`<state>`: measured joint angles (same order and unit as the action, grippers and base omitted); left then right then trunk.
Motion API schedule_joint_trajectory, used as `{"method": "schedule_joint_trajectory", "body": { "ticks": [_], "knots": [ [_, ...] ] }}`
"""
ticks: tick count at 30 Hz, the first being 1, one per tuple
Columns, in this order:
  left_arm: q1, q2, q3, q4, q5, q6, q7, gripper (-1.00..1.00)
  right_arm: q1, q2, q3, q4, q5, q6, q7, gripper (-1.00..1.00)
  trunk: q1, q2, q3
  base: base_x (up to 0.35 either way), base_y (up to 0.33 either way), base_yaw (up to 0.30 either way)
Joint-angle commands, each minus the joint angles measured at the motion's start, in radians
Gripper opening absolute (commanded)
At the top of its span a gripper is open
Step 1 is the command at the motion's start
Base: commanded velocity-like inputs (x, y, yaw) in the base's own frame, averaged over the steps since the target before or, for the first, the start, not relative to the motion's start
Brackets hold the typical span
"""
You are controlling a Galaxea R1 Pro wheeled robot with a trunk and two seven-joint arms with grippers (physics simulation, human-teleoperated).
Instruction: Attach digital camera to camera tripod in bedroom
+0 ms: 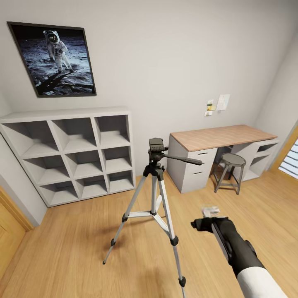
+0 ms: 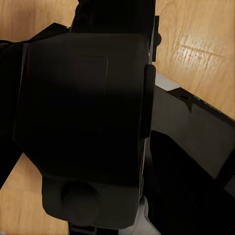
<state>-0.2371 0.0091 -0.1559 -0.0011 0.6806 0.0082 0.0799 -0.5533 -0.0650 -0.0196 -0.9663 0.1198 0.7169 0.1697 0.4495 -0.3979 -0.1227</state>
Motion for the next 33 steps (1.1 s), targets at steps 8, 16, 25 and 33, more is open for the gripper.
{"method": "schedule_joint_trajectory", "body": {
  "ticks": [8,16,25,33],
  "knots": [
    [-0.001,0.0,-0.008,-0.001,0.007,0.001,0.002,-1.0,-0.165,0.127,0.001,-0.033,0.018,0.119,0.085,1.0,0.001,-0.002,-0.002,0.0,0.0,0.0],
    [0.0,0.001,-0.008,-0.002,0.012,0.001,0.002,-1.0,-0.185,0.161,0.006,-0.117,0.028,0.171,0.167,1.0,0.001,-0.002,-0.002,0.0,0.0,0.0],
    [-0.001,0.002,-0.008,-0.002,0.006,0.0,0.001,-1.0,-0.186,0.158,0.006,-0.124,0.028,0.181,0.177,1.0,0.001,-0.002,-0.002,0.0,0.0,0.0],
    [-0.001,0.002,-0.008,-0.002,0.006,0.0,0.001,-1.0,-0.184,0.155,0.009,-0.122,0.028,0.183,0.178,1.0,0.001,-0.002,-0.002,0.0,0.0,0.0]
  ]
}}
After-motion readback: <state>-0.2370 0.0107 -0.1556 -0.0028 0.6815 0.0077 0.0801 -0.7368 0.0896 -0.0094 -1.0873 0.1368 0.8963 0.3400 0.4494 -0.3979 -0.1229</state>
